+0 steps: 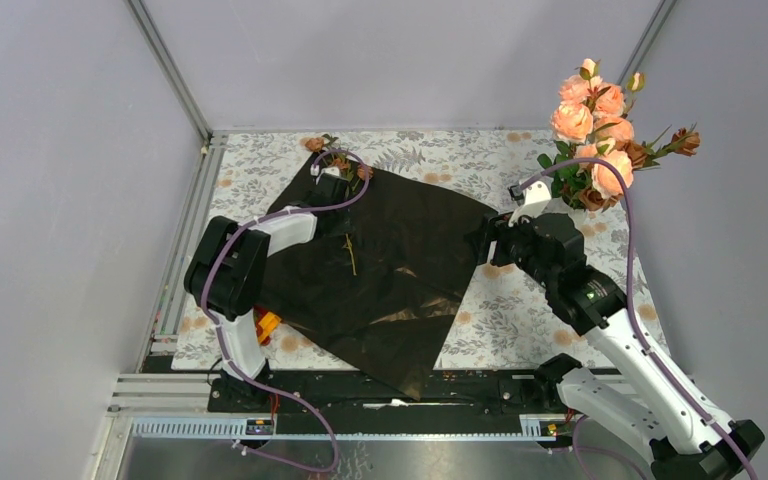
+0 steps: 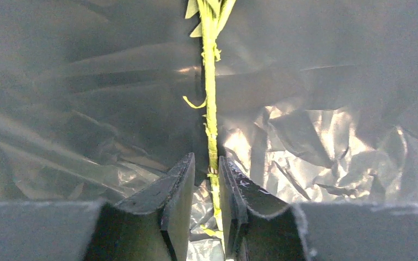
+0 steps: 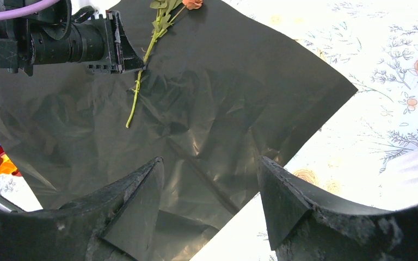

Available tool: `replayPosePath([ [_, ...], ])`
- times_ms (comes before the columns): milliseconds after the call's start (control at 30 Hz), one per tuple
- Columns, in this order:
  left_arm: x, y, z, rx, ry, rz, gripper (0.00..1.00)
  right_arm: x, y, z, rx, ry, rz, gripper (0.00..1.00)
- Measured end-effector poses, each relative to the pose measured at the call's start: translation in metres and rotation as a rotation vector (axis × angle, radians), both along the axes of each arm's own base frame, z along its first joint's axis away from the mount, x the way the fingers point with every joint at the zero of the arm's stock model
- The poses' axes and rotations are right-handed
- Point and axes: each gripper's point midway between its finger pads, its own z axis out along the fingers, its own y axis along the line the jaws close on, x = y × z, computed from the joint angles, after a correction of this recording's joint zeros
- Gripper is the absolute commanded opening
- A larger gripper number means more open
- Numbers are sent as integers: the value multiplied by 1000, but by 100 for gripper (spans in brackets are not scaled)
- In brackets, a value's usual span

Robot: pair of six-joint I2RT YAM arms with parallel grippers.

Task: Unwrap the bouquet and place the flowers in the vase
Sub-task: Pick up the fake flower from the wrapping paper.

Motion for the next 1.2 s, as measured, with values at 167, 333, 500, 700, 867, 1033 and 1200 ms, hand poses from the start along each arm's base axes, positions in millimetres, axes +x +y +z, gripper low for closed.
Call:
replayPosePath([
  [167, -2, 3, -9, 22, 27, 7, 27, 1, 0, -2, -4, 5, 0, 69],
  [333, 0, 0, -8, 21, 27, 3, 24, 0, 1, -3, -7, 6, 4, 69],
  [500, 3, -2, -9, 21, 28, 2, 21, 0, 1, -4, -9, 8, 4, 69],
  [700, 4, -3, -10, 14, 32, 12, 18, 0, 1, -8, -13, 16, 3, 69],
  [867, 4, -3, -10, 5, 36, 27, 7, -1, 0, -10, -14, 18, 3, 69],
  [1033, 3, -3, -11, -2, 40, 37, 0, -3, -1, -12, -14, 17, 3, 69],
  [1200, 3, -4, -10, -10, 40, 47, 0, -4, -2, -11, -12, 14, 2, 69],
])
